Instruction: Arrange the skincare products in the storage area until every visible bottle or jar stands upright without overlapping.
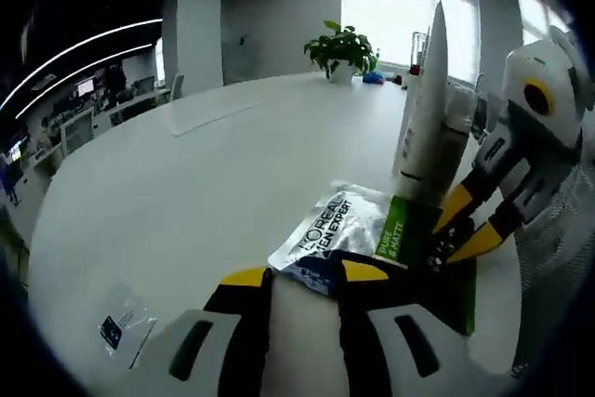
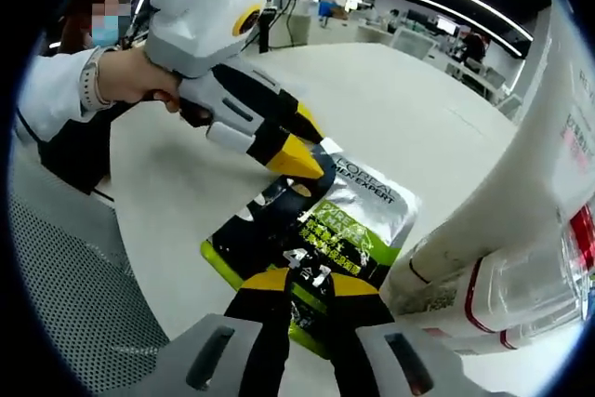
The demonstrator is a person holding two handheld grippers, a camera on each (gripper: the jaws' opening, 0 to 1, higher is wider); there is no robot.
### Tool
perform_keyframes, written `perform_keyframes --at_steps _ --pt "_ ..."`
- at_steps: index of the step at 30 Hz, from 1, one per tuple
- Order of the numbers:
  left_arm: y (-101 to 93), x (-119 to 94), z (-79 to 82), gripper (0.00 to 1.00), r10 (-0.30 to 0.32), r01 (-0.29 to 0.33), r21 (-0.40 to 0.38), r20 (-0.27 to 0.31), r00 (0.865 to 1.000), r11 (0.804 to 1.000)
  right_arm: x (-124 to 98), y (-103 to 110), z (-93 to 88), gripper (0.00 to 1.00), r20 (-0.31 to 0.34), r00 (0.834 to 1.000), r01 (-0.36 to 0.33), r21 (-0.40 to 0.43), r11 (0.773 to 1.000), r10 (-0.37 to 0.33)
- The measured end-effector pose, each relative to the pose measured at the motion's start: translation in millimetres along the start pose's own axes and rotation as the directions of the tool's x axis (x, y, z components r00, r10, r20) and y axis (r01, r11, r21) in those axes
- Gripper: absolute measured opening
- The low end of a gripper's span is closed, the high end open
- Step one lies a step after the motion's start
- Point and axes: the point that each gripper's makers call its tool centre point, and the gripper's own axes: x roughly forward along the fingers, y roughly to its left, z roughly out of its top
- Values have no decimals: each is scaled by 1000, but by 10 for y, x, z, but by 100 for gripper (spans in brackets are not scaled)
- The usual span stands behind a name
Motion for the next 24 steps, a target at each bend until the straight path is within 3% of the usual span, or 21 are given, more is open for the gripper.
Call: perform_keyframes --at_steps 4,8,12,21,24 --pt "-7 -13 15 27 18 -18 82 -1 1000 996 -1 1 -1 8 0 1000 0 -3 1000 0" --pt "48 -32 0 27 24 -24 -12 -1 1000 1000 1 -1 -2 8 0 1000 -1 -3 1000 1" --pt "27 -145 215 26 19 -11 -98 78 997 995 3 -1 -3 8 1 1000 0 -8 1000 0" --pt "-30 -406 261 27 29 -18 -112 94 995 994 5 0 0 8 4 1000 -2 -16 1000 2" --pt "-80 -502 289 32 30 -17 -123 101 994 992 5 0 1 8 5 1000 -3 -20 1000 3"
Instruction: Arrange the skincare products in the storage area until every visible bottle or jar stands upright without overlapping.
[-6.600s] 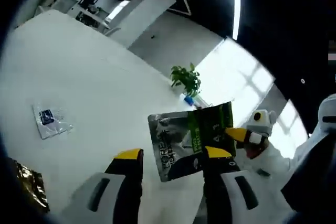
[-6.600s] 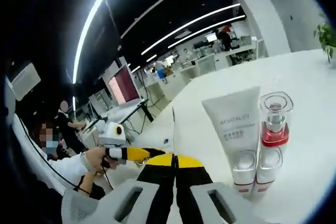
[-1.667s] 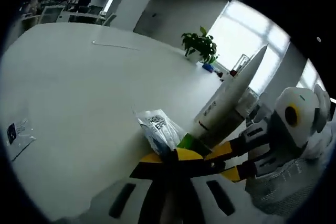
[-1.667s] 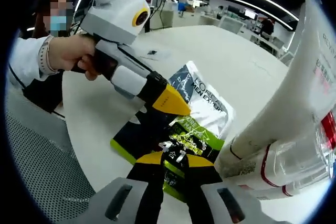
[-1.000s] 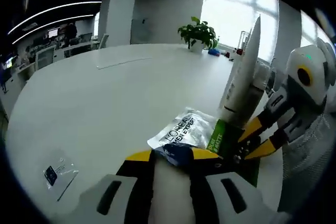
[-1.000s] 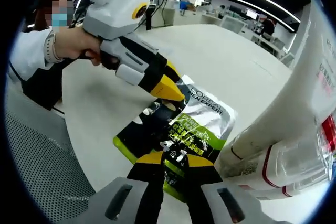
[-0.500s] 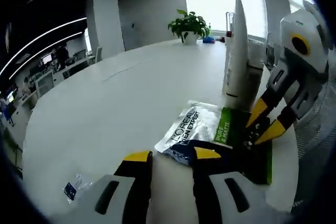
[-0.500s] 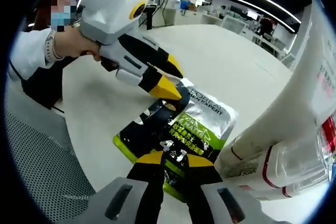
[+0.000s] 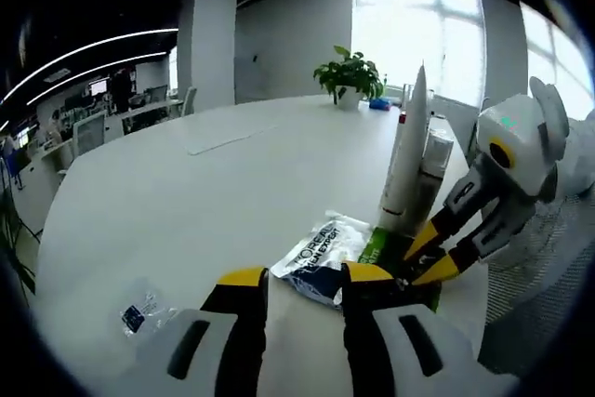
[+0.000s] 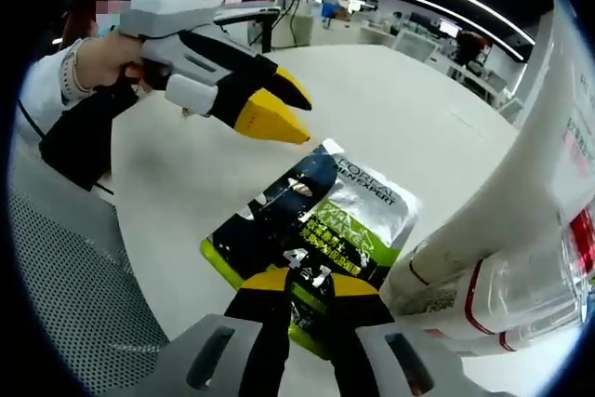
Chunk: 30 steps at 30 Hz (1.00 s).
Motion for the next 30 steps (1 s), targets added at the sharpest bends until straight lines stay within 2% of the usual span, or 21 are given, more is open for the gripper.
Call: perform_keyframes --at_steps 3,7,8,13,16,20,22,26,30 --pt "-61 -53 -3 37 -11 11 -22 0 1000 1000 1 -2 2 8 0 1000 1 -3 1000 -1" --pt "-159 -127 -23 42 -25 25 -3 -11 1000 1000 -3 -9 4 11 -2 1000 5 -15 1000 -5" --pt "-164 -154 -33 43 -22 22 -1 -15 1000 1000 -15 -20 11 12 -4 1000 11 -39 999 -11" --pt "-196 -287 2 49 -11 11 -20 -4 1000 1000 -74 -3 123 13 37 999 2 -42 999 0" --pt "-211 -384 38 54 -4 4 -25 0 1000 1000 -132 3 206 15 73 997 3 -37 999 0" --pt "-190 -496 72 60 17 -16 -48 15 1000 999 -213 28 283 23 115 993 -5 -34 999 8" --pt "-219 -534 71 61 14 -14 -51 13 1000 999 -286 50 384 24 166 986 -13 -12 1000 14" --pt "-288 -598 66 66 11 -11 -43 1 1000 999 -421 55 484 30 203 979 6 -30 1000 0" --pt "-314 -657 69 73 11 -11 -41 -6 1000 999 -638 68 608 34 267 963 26 -20 999 -20"
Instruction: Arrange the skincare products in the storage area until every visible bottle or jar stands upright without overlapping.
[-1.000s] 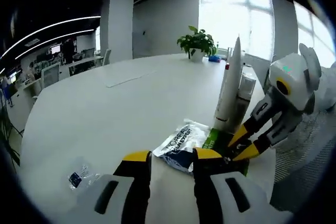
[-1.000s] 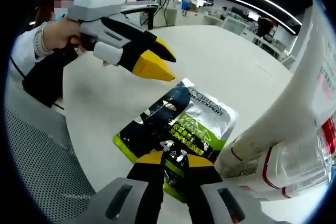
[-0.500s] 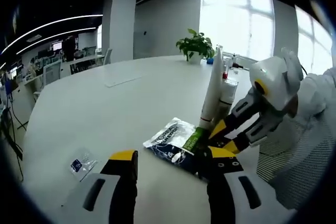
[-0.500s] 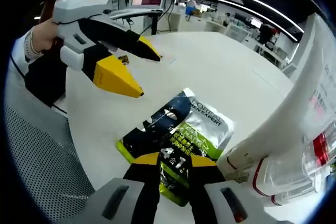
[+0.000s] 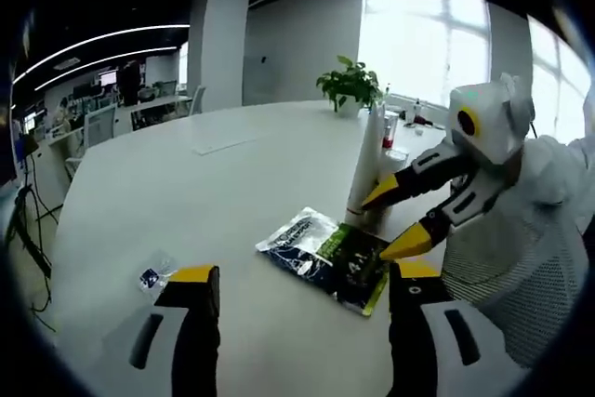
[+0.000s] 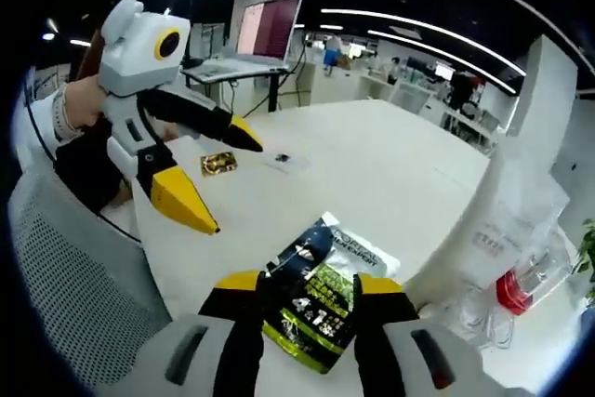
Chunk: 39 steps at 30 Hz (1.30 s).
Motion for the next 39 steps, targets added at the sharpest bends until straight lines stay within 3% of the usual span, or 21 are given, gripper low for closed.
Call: perform_keyframes --at_steps 7,9,10,14,21,30,39 --pt "-35 -111 -13 78 -3 3 3 -26 1000 1000 -291 -49 87 47 54 998 36 19 999 -37" --pt "-22 -156 -56 80 8 -4 50 -74 997 999 -392 -102 109 53 67 996 55 24 998 -56" --pt "-46 -172 -30 81 8 -2 77 -77 997 997 -443 -143 120 54 73 995 67 30 997 -69" --pt "-57 -246 86 83 4 -1 64 -53 999 998 -607 -253 151 62 90 991 93 40 995 -97" --pt "-47 -362 80 93 13 -9 75 -64 998 997 -845 -412 52 76 103 985 129 75 989 -136" --pt "34 -469 -90 99 20 -17 34 -93 995 999 -929 -482 -111 94 81 984 148 125 981 -159" --pt "87 -540 -146 99 26 -25 20 -103 994 1000 -881 -455 -149 100 80 985 139 149 979 -152"
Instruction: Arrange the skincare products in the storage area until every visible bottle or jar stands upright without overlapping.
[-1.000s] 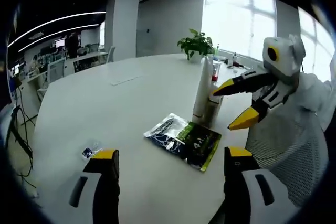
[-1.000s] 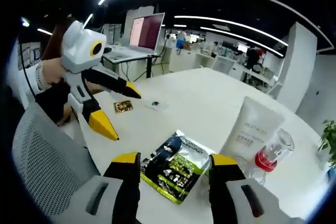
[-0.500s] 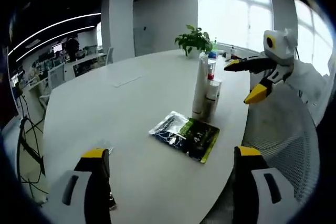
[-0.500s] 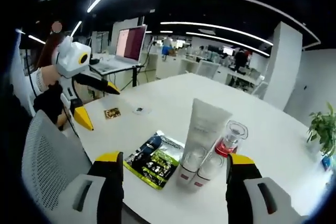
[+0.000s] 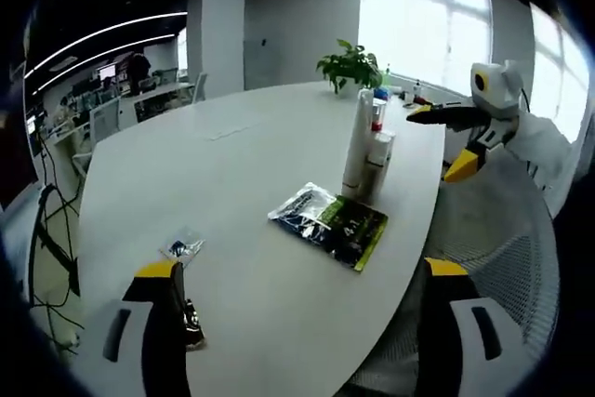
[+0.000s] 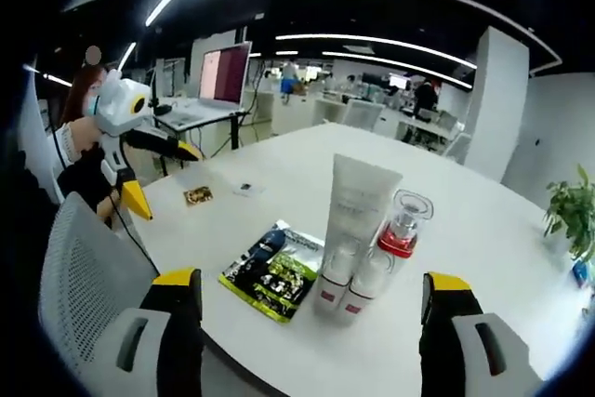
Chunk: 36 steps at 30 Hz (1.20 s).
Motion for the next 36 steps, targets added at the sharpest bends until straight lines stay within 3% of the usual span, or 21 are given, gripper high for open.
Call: perform_keyframes --at_steps 17,24,27,31,36 --pt "285 -9 -219 99 54 -55 -26 -39 998 998 62 9 -89 100 -13 1000 8 55 998 -8" --pt "588 -32 -268 86 163 -164 -47 -10 987 985 61 -8 -105 100 -15 1000 17 67 998 -16" --pt "678 -21 -344 81 163 -164 -67 -29 986 984 64 -9 -107 100 -16 1000 17 69 997 -16" --pt "865 4 -453 78 205 -209 -68 -53 977 976 73 -12 -116 100 -19 1000 19 68 997 -17" --pt "1047 15 -506 59 273 -275 -119 -35 961 954 82 -13 -129 100 -23 1000 20 74 997 -19"
